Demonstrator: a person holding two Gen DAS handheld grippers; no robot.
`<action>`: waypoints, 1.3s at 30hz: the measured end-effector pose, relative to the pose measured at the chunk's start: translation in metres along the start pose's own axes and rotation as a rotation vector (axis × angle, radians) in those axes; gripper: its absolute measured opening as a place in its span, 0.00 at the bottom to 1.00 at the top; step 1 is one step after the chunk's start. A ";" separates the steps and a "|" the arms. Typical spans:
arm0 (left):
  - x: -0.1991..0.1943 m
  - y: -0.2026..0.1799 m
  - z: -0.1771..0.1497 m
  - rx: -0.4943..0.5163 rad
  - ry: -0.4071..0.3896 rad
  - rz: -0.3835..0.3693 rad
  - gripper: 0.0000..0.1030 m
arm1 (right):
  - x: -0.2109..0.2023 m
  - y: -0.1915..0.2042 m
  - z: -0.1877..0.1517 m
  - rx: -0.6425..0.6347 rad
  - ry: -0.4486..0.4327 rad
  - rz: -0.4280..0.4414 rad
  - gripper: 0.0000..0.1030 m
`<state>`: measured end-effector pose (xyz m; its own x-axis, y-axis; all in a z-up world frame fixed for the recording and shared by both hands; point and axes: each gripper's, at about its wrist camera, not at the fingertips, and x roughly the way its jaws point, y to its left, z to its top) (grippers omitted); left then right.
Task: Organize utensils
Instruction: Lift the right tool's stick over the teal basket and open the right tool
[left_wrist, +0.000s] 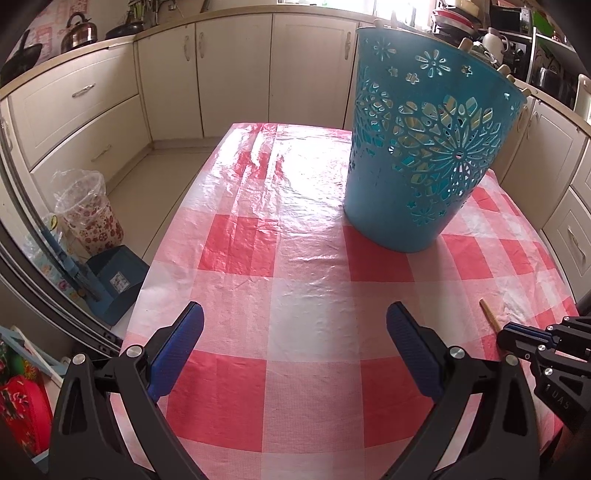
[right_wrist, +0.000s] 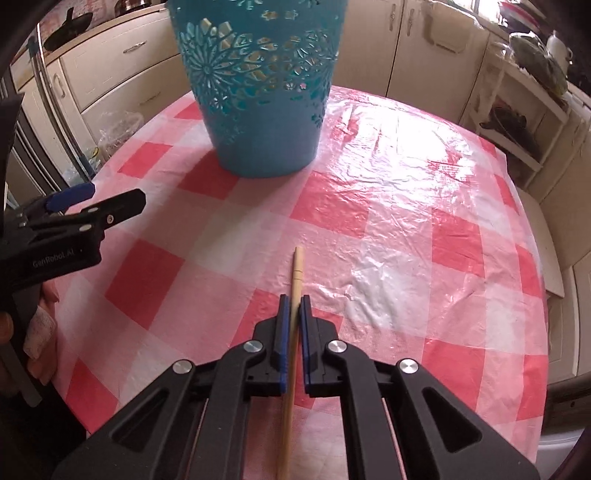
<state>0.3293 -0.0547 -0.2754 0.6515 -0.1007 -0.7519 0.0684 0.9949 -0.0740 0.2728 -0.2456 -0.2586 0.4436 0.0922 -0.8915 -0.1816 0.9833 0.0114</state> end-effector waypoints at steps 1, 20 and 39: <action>0.000 0.001 0.000 -0.002 0.001 0.000 0.92 | -0.005 -0.007 0.000 0.054 -0.018 0.037 0.06; -0.001 0.000 0.000 0.001 -0.004 -0.002 0.92 | -0.194 -0.003 0.137 0.306 -0.945 0.219 0.06; -0.002 0.001 0.000 -0.003 -0.014 -0.017 0.93 | -0.089 0.000 0.172 0.305 -0.870 0.006 0.06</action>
<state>0.3278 -0.0539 -0.2739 0.6609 -0.1176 -0.7412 0.0776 0.9931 -0.0884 0.3837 -0.2265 -0.1014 0.9694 0.0618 -0.2377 -0.0021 0.9698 0.2438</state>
